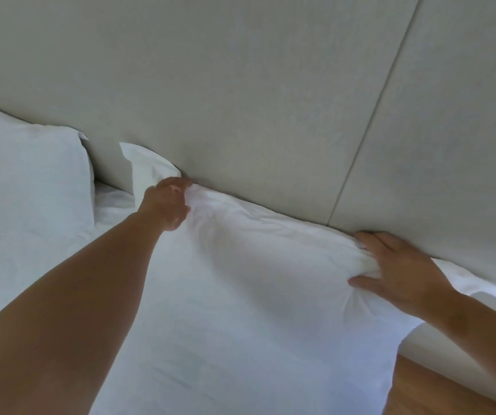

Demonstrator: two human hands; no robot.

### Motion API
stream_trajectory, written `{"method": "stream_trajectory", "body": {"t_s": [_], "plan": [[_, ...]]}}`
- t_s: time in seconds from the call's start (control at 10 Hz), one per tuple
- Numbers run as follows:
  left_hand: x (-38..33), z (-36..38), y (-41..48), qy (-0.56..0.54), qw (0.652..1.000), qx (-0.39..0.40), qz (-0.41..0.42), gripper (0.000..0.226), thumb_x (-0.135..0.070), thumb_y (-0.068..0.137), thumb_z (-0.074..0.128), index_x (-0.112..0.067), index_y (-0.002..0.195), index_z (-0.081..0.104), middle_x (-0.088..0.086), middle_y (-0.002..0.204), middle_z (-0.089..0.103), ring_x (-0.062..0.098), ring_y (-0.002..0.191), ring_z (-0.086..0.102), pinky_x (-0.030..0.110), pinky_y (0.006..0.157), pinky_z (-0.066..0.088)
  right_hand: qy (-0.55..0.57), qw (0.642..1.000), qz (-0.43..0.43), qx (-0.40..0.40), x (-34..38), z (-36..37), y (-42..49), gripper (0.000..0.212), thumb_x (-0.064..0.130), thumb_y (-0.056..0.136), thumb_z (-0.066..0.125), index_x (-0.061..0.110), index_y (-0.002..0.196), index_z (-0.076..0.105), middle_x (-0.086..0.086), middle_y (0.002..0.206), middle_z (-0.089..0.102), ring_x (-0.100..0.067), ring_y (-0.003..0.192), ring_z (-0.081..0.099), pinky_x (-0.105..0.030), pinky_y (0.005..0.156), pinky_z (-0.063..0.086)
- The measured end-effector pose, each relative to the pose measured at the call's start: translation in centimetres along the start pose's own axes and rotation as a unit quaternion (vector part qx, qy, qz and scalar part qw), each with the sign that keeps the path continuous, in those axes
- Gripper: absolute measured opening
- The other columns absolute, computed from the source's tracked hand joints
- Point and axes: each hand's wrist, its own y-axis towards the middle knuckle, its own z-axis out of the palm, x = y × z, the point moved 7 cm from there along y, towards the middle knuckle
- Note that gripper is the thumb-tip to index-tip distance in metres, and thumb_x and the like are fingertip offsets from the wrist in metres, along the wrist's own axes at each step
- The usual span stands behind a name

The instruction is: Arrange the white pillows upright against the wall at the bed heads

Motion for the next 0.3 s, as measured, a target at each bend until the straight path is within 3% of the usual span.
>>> {"method": "stream_trajectory", "body": {"t_s": [0.1, 0.2, 0.3], "plan": [[1.0, 0.2, -4.0, -0.1, 0.994, -0.012, -0.03, 0.075, -0.037, 0.096, 0.066, -0.01, 0.159, 0.034, 0.007, 0.164, 0.039, 0.027, 0.15, 0.037, 0.039, 0.122, 0.031, -0.031, 0.995, -0.039, -0.091, 0.7, -1.1, -1.7, 0.081, 0.039, 0.068, 0.095, 0.011, 0.138, 0.066, -0.011, 0.132, 0.07, -0.036, 0.121, 0.066, -0.046, 0.108, 0.046], [1.4, 1.5, -10.1, -0.201, 0.976, -0.011, -0.084, 0.076, -0.041, 0.092, 0.072, -0.011, 0.155, 0.041, 0.008, 0.157, 0.05, 0.029, 0.142, 0.049, 0.036, 0.116, 0.036, -0.063, 0.984, -0.086, -0.14, 1.7, -2.1, -4.1, 0.077, 0.035, 0.068, 0.095, 0.005, 0.133, 0.067, -0.018, 0.131, 0.07, -0.043, 0.117, 0.068, -0.056, 0.106, 0.05], [2.0, 5.6, -17.3, -0.317, 0.937, 0.001, -0.147, 0.076, -0.042, 0.085, 0.08, -0.011, 0.147, 0.051, 0.008, 0.148, 0.059, 0.026, 0.136, 0.056, 0.035, 0.112, 0.039, -0.025, 0.982, -0.107, -0.151, 2.4, -1.9, -6.5, 0.067, 0.041, 0.082, 0.08, 0.007, 0.137, 0.064, -0.017, 0.137, 0.069, -0.04, 0.122, 0.067, -0.054, 0.107, 0.05]]}}
